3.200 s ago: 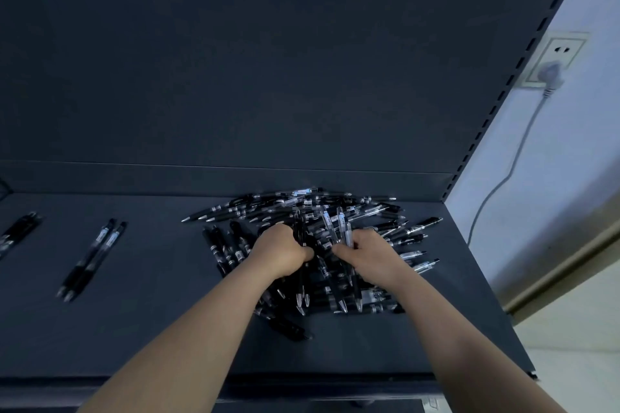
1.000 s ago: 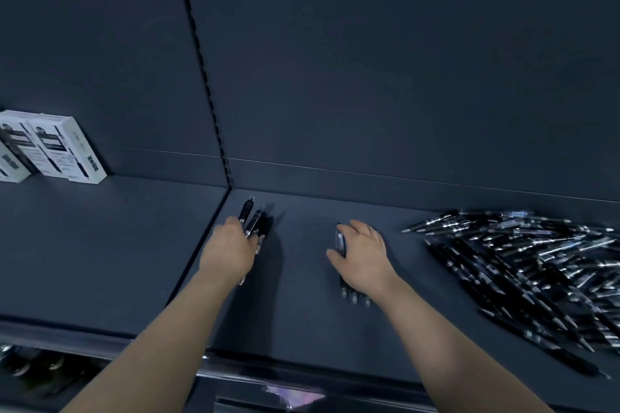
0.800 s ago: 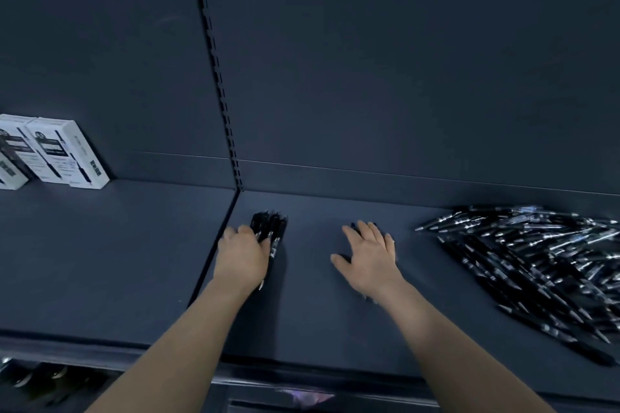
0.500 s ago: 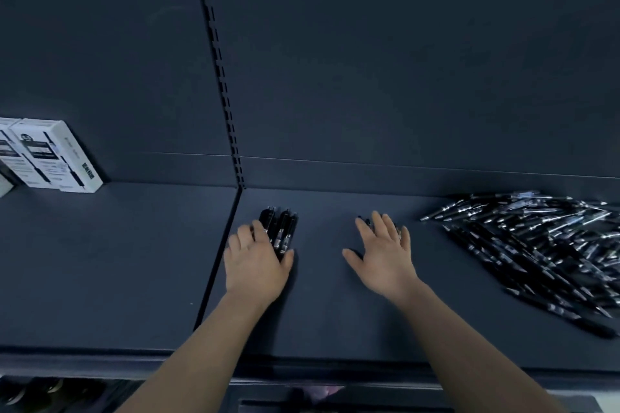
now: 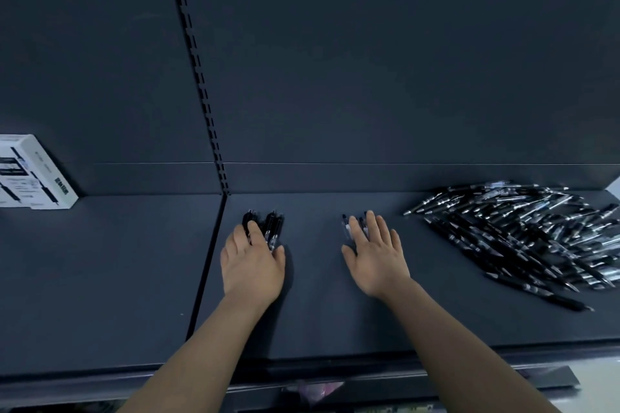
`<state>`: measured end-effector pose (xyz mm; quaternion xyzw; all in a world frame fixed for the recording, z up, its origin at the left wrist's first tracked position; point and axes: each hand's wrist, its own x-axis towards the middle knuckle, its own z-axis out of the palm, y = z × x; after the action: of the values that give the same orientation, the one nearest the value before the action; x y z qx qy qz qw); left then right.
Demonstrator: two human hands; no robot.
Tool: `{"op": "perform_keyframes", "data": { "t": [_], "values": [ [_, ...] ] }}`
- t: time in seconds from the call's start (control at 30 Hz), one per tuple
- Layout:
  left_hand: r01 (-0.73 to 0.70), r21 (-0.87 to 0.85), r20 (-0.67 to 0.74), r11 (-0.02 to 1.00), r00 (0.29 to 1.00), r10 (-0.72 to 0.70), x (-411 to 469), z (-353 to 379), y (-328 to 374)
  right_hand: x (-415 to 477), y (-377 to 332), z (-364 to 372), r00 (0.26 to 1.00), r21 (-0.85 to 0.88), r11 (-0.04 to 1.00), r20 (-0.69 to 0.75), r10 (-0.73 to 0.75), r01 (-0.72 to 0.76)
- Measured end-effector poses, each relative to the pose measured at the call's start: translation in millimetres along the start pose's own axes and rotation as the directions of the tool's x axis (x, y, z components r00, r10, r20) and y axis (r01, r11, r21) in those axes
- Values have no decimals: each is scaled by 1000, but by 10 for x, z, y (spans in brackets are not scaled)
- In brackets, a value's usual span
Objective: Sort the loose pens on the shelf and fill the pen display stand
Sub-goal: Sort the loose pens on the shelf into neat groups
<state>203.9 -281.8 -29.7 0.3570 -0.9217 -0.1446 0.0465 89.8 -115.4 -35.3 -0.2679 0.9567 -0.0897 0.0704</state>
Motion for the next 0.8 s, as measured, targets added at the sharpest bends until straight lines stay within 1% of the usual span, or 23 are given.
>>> {"op": "perform_keyframes", "data": {
  "t": [0.07,0.17,0.33,0.47,0.57,0.63,0.8],
  "values": [
    [-44,15,-39,999,998,44,-8,-71,40,-33,19,-67,999,23,1000,-52,-16,17],
    [-158,7,-93,987,983,158,-40,-180,179,-107,84,-212,990,72,997,-139,-25,35],
    [-349,-47,-163,936,927,338,-166,-296,631,-228,388,-443,981,73,996,-192,-39,53],
    [-449,-77,-182,890,884,430,-271,-280,1086,-310,771,-605,965,50,998,-260,-28,42],
    [-487,-104,-203,867,864,460,-338,-207,1468,-356,1136,-728,952,60,998,-305,-18,38],
    [-501,-114,-216,858,856,471,-386,-129,1728,-392,1412,-805,951,61,997,-308,-18,38],
    [-488,-158,-169,859,870,463,-529,92,2421,-476,2197,-1003,961,39,999,-276,-3,14]
  ]
}}
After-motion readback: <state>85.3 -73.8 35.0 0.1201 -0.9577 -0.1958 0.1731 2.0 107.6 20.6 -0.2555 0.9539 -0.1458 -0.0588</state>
